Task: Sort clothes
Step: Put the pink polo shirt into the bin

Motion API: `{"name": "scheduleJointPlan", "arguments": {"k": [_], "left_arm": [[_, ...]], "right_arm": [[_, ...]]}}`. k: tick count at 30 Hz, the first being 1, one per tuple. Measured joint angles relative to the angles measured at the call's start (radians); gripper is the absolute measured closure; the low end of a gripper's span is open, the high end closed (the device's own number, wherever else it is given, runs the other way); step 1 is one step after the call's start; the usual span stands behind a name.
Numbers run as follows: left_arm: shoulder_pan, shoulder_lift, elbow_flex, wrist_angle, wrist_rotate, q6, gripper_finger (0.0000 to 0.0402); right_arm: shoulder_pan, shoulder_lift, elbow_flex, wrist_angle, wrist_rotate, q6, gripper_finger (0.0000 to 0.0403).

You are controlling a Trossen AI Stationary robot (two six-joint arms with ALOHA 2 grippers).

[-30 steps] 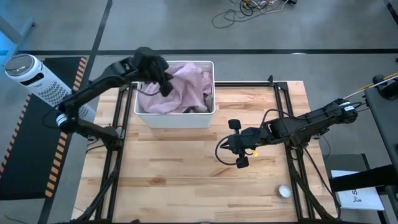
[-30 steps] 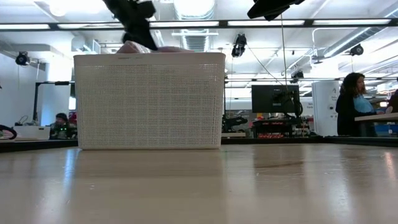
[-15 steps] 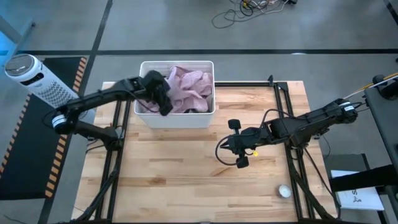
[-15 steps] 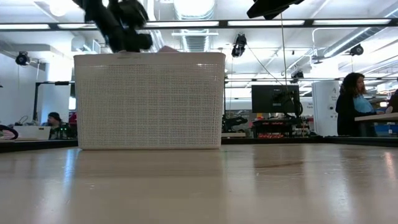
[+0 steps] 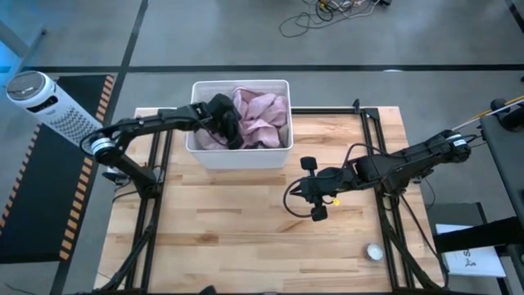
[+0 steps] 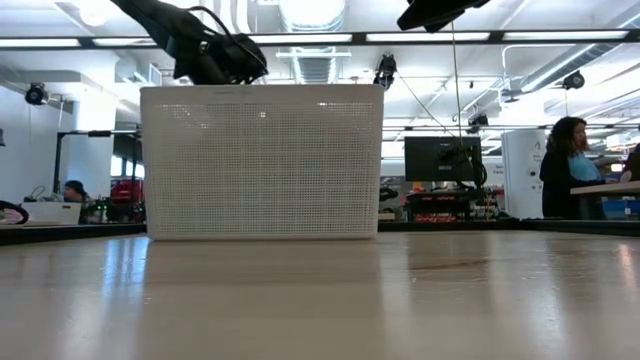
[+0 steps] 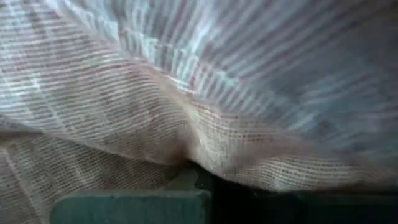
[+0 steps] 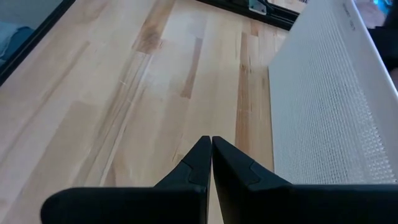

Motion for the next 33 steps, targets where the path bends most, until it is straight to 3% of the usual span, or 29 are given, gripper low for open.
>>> {"name": "scheduleJointPlan", "arguments": {"k": [4, 8, 22, 28, 33], "left_arm": [[0.004, -0.002, 0.068, -0.029, -0.012, 0.016, 0.0401], [0.012, -0.004, 0.122, -0.063, -0.109, 0.04, 0.0401], [0.029, 0.155, 0.077, -0.03, -0.123, 0.038, 0.0402], [0.027, 0.071, 0.131, -0.076, -0.104, 0.038, 0.0384], [0.015, -0.03, 0.214, -0.165, -0.095, 0.067, 0.0336]], "right_arm": [[0.0, 0.0, 0.0, 0.0, 0.0, -0.006, 0.0403], [0.0, 0.0, 0.0, 0.0, 0.0, -0.004, 0.0403], [0.0, 0.0, 0.0, 0.0, 0.0, 0.002, 0.0403], [0.0, -0.009, 0.0, -0.001, 0.0, -0.014, 0.0403], [0.0, -0.05, 0.0, 0.005, 0.0, -0.026, 0.0403]]}}
